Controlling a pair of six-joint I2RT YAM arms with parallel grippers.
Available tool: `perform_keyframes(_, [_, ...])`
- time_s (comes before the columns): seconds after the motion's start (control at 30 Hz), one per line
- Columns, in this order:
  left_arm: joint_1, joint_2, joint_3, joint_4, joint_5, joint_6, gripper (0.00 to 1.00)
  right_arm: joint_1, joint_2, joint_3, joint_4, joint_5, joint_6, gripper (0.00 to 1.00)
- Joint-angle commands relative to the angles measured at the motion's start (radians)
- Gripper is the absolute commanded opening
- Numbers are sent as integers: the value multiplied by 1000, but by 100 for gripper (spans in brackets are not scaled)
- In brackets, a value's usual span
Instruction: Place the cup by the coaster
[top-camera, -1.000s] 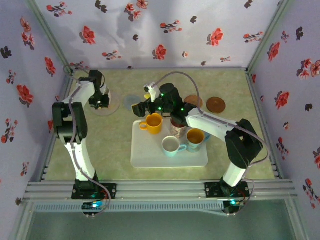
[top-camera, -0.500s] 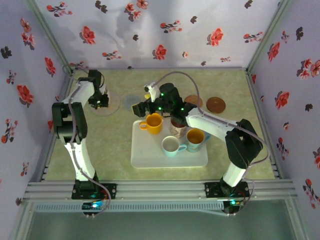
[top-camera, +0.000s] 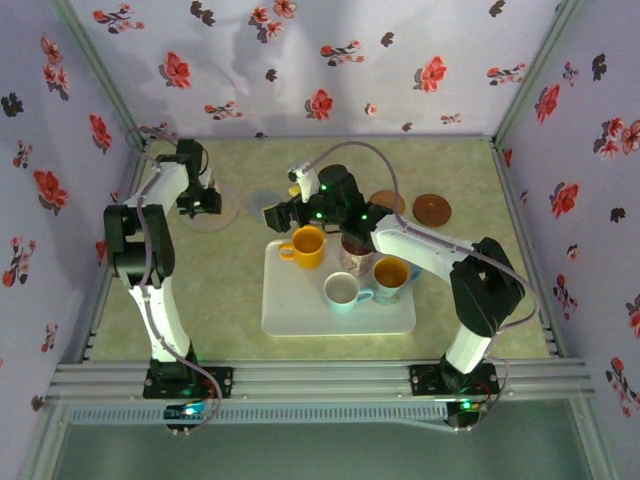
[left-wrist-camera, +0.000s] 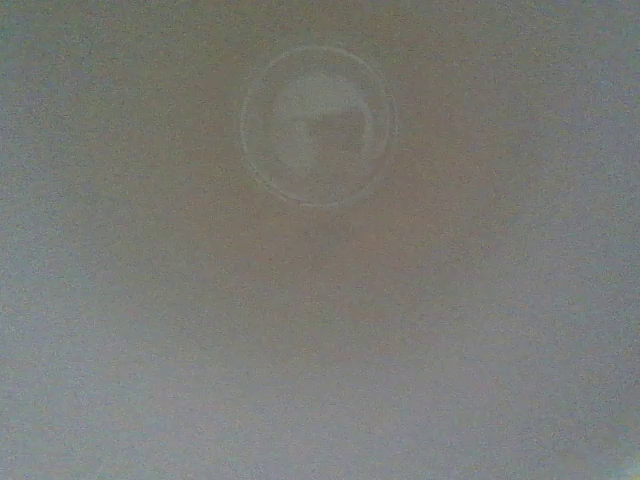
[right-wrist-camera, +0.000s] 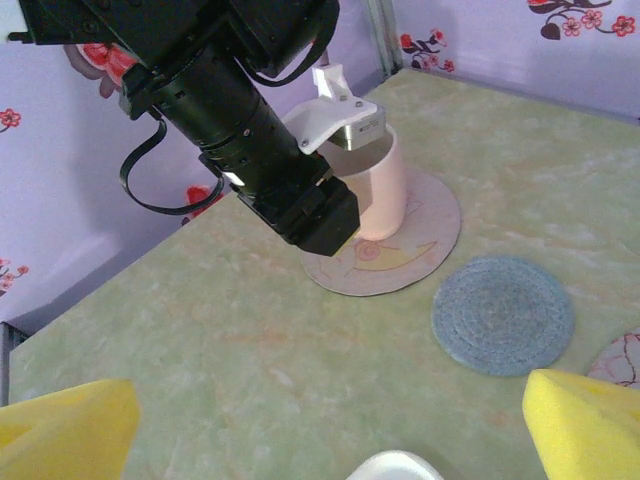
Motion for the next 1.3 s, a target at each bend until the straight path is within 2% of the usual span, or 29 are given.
perform_keyframes(0.0, [13,-40,10,-25,-16,7,60,12,11,35,-12,33,11,100])
perform_keyframes(0.2, [13,-84,10,-37,-11,5,76,15,-12,23,-16,42,-2,100])
perform_keyframes(0.3, [13,-119,-4,-22,-11,-11,88,21,-25,0,-4,68,-9,100])
perform_keyframes(0.47, [12,-186,-17,0,18,-29,97,25,-52,-20,-2,86,-23,100])
perform_keyframes(0.77, [12,-408,-117,81,69,1,100,26,-106,-31,-39,97,-29,100])
perform_keyframes(1.1, [2,-590,-105,81,132,79,100,26,-202,-57,-119,130,-79,100])
perform_keyframes(1.27, [-2,-676,-108,74,230,138,100,25,-254,-55,-216,156,-128,100])
